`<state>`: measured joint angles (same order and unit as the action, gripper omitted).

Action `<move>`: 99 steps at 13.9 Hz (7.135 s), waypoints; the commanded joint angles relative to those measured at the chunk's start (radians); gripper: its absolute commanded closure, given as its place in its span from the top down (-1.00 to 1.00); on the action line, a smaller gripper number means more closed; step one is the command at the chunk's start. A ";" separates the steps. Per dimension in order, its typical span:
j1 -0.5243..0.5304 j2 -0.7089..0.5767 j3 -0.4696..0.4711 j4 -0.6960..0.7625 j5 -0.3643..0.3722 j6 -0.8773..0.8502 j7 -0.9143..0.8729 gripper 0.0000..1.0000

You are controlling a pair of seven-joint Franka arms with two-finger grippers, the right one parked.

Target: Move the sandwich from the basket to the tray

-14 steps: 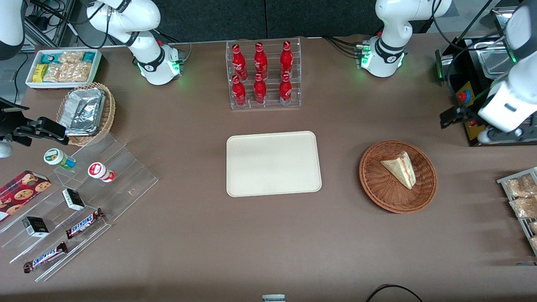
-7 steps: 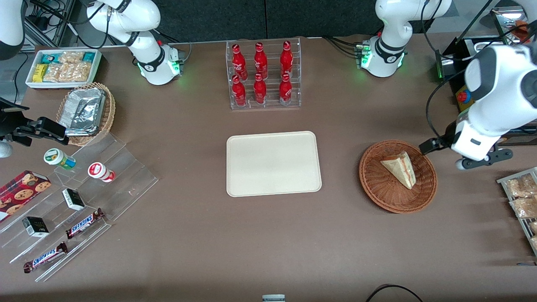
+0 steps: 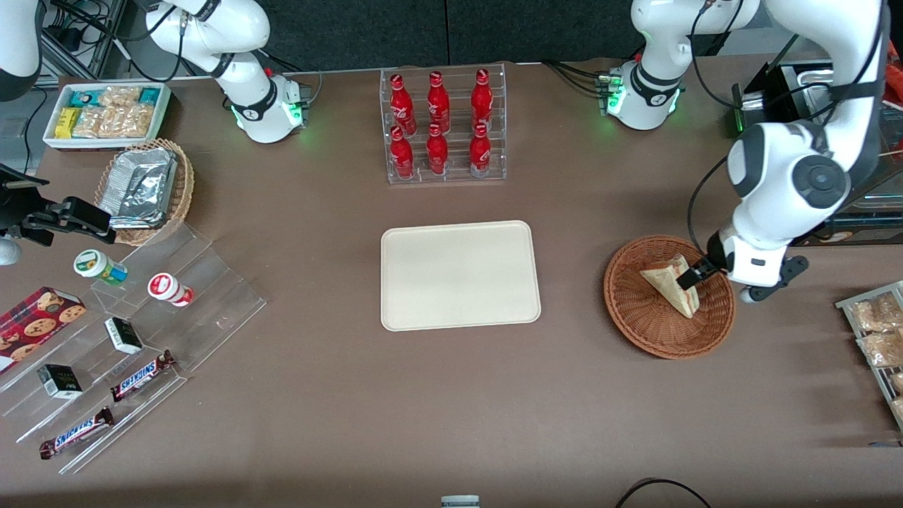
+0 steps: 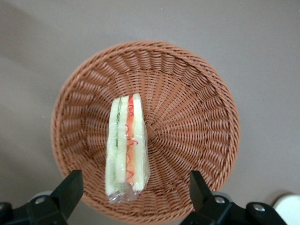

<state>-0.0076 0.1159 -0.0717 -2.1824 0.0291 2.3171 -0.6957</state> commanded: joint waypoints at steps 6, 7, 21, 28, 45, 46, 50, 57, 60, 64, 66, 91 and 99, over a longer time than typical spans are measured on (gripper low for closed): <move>-0.011 0.076 0.003 -0.048 0.012 0.038 -0.097 1.00; -0.009 0.085 0.003 -0.051 0.012 0.053 -0.097 1.00; -0.015 0.077 -0.002 0.045 0.015 -0.137 -0.096 -1.00; -0.245 0.103 -0.011 0.317 0.002 -0.401 -0.091 -1.00; -0.652 0.576 -0.082 0.754 -0.043 -0.291 -0.074 -1.00; -0.660 0.590 -0.082 0.762 -0.040 -0.291 -0.074 -1.00; -0.669 0.627 -0.079 0.770 -0.031 -0.265 -0.110 -1.00; -0.680 0.639 -0.079 0.768 0.017 -0.265 -0.169 0.28; -0.681 0.637 -0.079 0.768 0.017 -0.265 -0.160 1.00; -0.672 0.624 -0.077 0.791 0.020 -0.278 -0.148 1.00; -0.667 0.596 -0.073 0.787 0.031 -0.283 -0.130 1.00; -0.034 0.016 -0.033 0.509 -0.057 -0.631 0.573 1.00; 0.026 -0.101 -0.031 0.549 -0.054 -0.791 0.647 1.00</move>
